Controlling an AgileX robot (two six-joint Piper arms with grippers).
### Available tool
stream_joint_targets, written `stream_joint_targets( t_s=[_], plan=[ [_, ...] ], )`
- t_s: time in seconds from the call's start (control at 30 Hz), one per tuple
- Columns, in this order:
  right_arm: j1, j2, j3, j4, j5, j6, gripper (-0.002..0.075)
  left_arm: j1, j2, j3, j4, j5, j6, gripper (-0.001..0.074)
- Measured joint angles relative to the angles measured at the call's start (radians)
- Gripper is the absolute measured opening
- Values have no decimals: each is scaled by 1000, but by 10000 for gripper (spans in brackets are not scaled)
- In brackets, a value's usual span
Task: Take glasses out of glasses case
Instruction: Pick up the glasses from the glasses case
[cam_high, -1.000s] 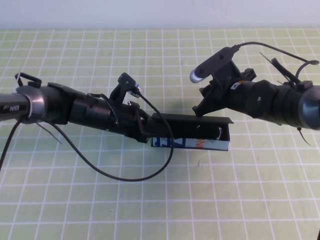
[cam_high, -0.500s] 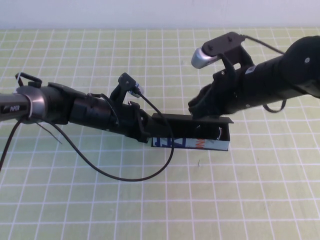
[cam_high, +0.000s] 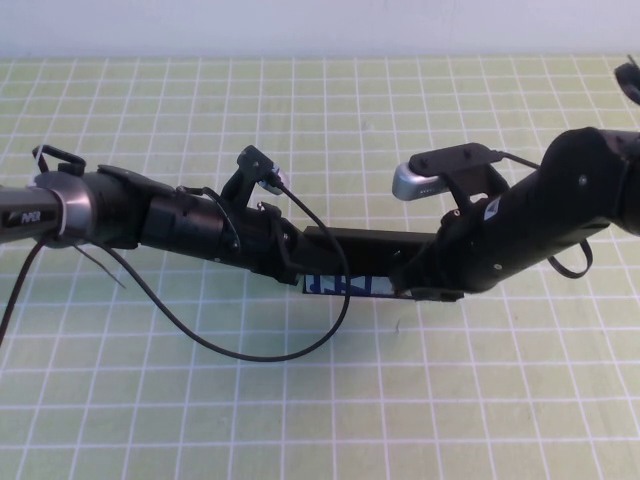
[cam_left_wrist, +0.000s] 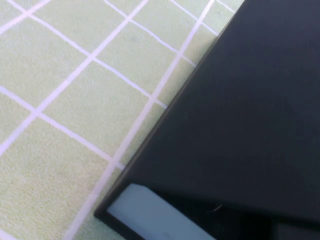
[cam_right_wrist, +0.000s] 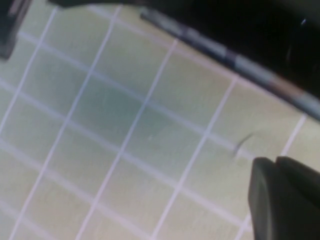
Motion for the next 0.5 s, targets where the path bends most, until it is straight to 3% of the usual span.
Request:
stream_joint_targets(
  t_s=[0.5],
  plan=[
    [0,65,1,-9,-340,22,-16,0,0,0,0,0,-11,-4]
  ],
)
